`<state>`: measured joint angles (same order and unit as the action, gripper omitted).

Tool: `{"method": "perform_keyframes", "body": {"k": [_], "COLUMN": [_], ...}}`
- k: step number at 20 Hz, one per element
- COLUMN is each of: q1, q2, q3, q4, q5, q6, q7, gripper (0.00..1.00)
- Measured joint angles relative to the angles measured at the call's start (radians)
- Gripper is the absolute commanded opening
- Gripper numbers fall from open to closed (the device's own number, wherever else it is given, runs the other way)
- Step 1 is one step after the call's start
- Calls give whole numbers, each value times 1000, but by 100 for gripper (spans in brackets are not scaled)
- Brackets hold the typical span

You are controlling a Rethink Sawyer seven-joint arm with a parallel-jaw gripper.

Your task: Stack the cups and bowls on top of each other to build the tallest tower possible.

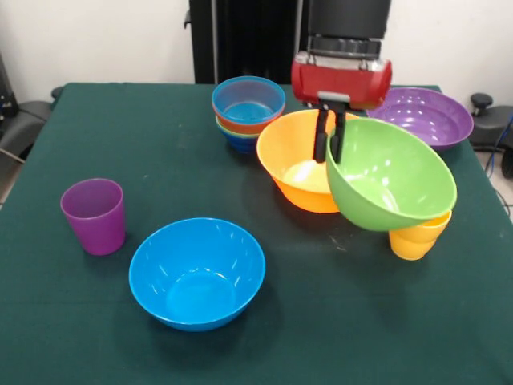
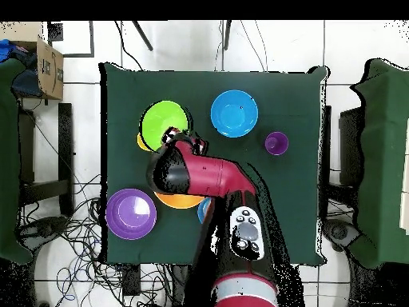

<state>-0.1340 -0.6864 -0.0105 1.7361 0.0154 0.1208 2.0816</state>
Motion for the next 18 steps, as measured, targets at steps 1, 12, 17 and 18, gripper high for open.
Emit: {"method": "perform_keyframes", "body": {"k": [1, 12, 17, 18], "q1": [-15, -130, -171, -174], "q2": [-19, -171, -227, -232], "q3": [8, 68, 94, 94], "q4": [13, 139, 202, 208], "q5": [0, -1, -1, -1], "q6": [16, 82, 82, 82], "q7": [0, 0, 0, 0], "gripper": [0, 0, 0, 0]}}
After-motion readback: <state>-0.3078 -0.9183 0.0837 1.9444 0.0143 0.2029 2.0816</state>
